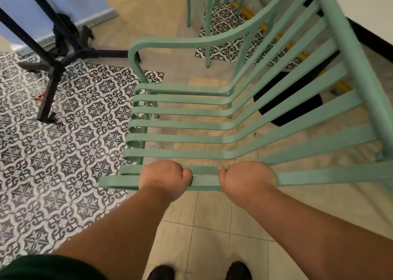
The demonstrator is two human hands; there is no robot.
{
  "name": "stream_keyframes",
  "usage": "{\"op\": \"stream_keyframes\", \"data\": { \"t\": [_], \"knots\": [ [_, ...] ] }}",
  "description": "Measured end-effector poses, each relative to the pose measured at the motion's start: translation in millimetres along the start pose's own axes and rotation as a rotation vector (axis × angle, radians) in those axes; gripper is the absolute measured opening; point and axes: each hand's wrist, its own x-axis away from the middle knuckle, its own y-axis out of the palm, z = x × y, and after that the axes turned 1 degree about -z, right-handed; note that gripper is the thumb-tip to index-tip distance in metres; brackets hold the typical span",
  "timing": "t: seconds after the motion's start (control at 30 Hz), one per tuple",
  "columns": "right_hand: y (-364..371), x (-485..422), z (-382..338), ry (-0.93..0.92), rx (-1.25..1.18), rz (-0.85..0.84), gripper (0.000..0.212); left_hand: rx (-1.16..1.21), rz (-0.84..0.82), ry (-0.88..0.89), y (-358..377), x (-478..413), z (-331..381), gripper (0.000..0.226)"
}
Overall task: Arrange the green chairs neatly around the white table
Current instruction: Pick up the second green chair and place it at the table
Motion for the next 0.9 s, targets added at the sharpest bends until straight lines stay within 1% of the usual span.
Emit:
{"op": "stream_keyframes", "data": {
  "t": [0.13, 0.27, 0.37, 0.5, 0.57, 0.7, 0.8, 0.83, 0.9],
  "knots": [
    [-1.6, 0.8, -0.7, 0.004, 0.008, -0.031, 0.062, 0.031, 0.011, 0.026, -1.5, 0.6, -2.4, 0.052],
    [-5.5, -2.9, -10.2, -0.007, 0.068, -0.104, 0.056, 0.034, 0.009, 0.052, -5.1, -3.4, -11.0, 0.050],
    [-10.8, -3.9, -21.4, 0.041, 0.025, -0.116, 0.056, 0.018, 0.016, 0.071, -8.9, -8.3, -22.3, 0.049],
    [-21.6, -0.5, -45.5, 0.034, -0.047, -0.113, 0.048, -0.011, 0.036, 0.094, -12.9, -20.9, -51.1, 0.050],
    [-25.6, -0.8, -60.1, 0.019, -0.065, -0.137, 0.050, -0.051, 0.047, 0.128, -15.4, -29.7, -68.3, 0.051],
    [-31.5, -6.3, -91.1, -0.031, -0.052, -0.077, 0.048, -0.112, 0.066, 0.154, -24.5, -46.1, -99.9, 0.047],
    [-39.9, -6.7, -101.2, -0.009, -0.081, -0.085, 0.047, -0.152, 0.085, 0.163, -28.7, -52.9, -109.9, 0.045],
    [-41.2, -7.6, -101.7, -0.001, -0.078, -0.088, 0.050, -0.154, 0.092, 0.165, -29.5, -53.8, -110.3, 0.046],
    [-39.6, -10.1, -102.7, 0.027, -0.100, -0.073, 0.062, -0.149, 0.092, 0.164, -29.1, -54.6, -111.3, 0.047]
  ]
}}
